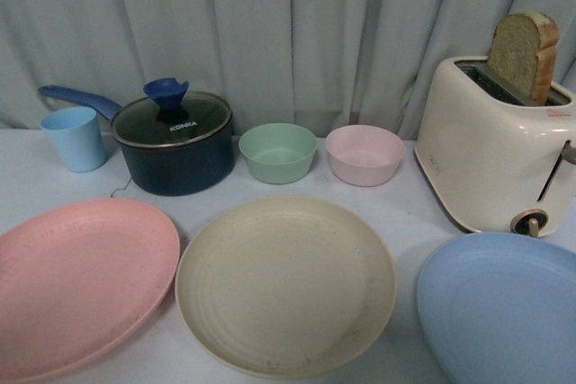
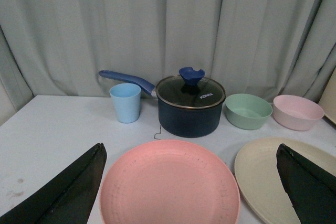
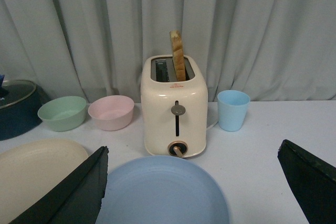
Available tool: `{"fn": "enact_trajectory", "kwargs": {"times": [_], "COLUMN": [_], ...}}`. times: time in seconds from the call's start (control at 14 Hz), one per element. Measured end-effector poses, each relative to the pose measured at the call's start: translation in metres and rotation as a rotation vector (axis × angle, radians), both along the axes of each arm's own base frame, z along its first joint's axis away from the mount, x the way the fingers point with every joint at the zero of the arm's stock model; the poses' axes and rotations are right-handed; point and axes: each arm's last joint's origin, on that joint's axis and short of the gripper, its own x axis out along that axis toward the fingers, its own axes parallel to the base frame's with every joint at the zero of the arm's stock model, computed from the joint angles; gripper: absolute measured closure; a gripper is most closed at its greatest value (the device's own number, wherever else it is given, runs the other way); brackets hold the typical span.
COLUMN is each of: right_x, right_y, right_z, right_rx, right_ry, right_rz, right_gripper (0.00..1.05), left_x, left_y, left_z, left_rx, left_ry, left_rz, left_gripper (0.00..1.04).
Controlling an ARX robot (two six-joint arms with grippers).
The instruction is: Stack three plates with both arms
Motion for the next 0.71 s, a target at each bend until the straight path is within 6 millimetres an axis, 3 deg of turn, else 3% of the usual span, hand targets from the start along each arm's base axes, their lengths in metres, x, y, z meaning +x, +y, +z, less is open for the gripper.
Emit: {"fn": "enact_trajectory", "kwargs": {"times": [0.71], "right_x": [0.0000], "right_y": [0.0000], "right_z": [0.0000], "right_rx": [0.000], "right_ry": [0.000], "right_rz": [0.000], "right_gripper": [0.06], "left_x": [0.0000], "left_y": [0.0000], "left_z": [0.0000], "left_rx": [0.000], "left_ry": [0.000], "left_rz": [0.000], "left_gripper": [0.07]}}
